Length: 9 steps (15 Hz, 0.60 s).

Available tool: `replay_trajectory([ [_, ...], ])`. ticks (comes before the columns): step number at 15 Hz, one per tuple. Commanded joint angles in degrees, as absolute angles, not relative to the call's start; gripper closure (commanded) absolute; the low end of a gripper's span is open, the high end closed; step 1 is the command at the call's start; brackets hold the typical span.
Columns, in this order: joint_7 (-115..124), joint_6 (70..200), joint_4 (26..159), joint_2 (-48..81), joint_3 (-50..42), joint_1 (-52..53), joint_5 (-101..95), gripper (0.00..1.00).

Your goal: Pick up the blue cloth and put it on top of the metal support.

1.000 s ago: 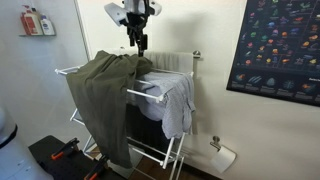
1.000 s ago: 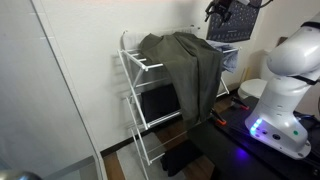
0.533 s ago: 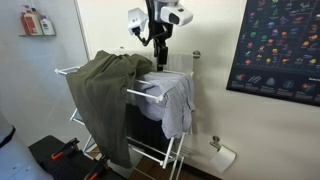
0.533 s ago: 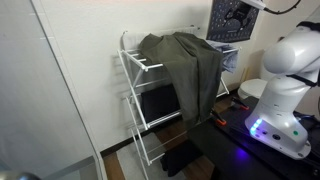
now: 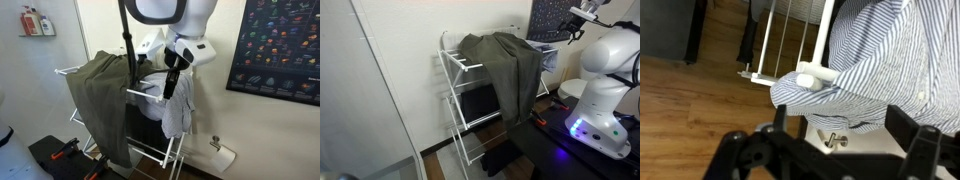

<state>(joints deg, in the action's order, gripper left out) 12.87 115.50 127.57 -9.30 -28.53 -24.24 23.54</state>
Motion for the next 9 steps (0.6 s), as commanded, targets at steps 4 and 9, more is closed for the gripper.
replay_trajectory([
  [4, 13.1, 121.2, 131.0, -2.4, -28.8, -25.4, 36.9, 0.0],
  [9, 12.8, 126.9, 132.2, 1.6, -28.0, -25.7, 43.2, 0.0],
])
